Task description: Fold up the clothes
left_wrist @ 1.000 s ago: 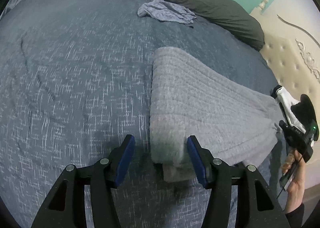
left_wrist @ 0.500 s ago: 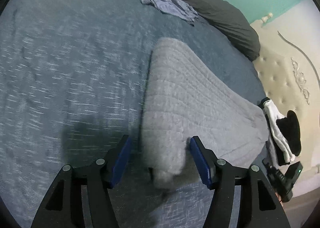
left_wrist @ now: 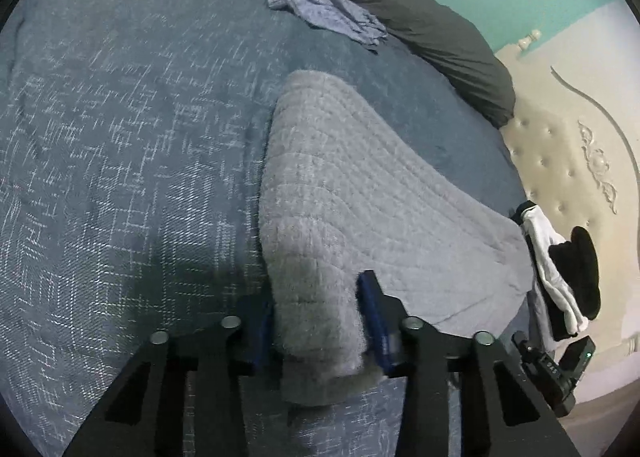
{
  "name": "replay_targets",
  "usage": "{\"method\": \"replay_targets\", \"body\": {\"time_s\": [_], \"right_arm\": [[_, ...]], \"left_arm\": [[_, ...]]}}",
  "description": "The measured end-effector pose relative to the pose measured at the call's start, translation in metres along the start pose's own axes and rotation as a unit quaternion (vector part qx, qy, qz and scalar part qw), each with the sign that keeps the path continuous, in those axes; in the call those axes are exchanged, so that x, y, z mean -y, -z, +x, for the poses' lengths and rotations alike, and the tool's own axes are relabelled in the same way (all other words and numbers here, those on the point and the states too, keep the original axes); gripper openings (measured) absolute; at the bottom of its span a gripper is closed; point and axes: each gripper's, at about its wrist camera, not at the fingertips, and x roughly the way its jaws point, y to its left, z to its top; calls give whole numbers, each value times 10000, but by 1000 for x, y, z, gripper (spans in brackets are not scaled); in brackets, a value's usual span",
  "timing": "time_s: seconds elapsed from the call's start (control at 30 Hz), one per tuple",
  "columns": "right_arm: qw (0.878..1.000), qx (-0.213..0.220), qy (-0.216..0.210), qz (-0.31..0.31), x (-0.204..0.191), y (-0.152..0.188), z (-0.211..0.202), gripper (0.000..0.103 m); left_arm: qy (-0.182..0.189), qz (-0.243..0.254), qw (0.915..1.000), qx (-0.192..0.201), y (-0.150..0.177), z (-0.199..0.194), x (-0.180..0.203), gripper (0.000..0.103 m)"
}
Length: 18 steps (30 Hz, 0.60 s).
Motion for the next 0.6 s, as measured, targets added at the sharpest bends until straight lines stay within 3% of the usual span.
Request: {"method": "replay_targets", "body": {"time_s": [0.17, 0.37, 0.5, 0.6], "right_arm": [[9998, 13, -184, -66, -7, 0, 1, 2], [9954, 89, -852, -423, -48, -8, 5, 4], [9888, -128, -1248, -804, -86, -8, 22, 4], [9853, -359, -1296, -1056, -107, -5, 43, 4]], "left_arm": [[77, 102, 9999, 70, -2, -7, 12, 35], [144, 299, 9994, 68, -4, -18, 19, 35], [155, 356, 9992, 25, -3, -17, 18, 35], [171, 367, 9992, -14, -5, -14, 15, 35]]}}
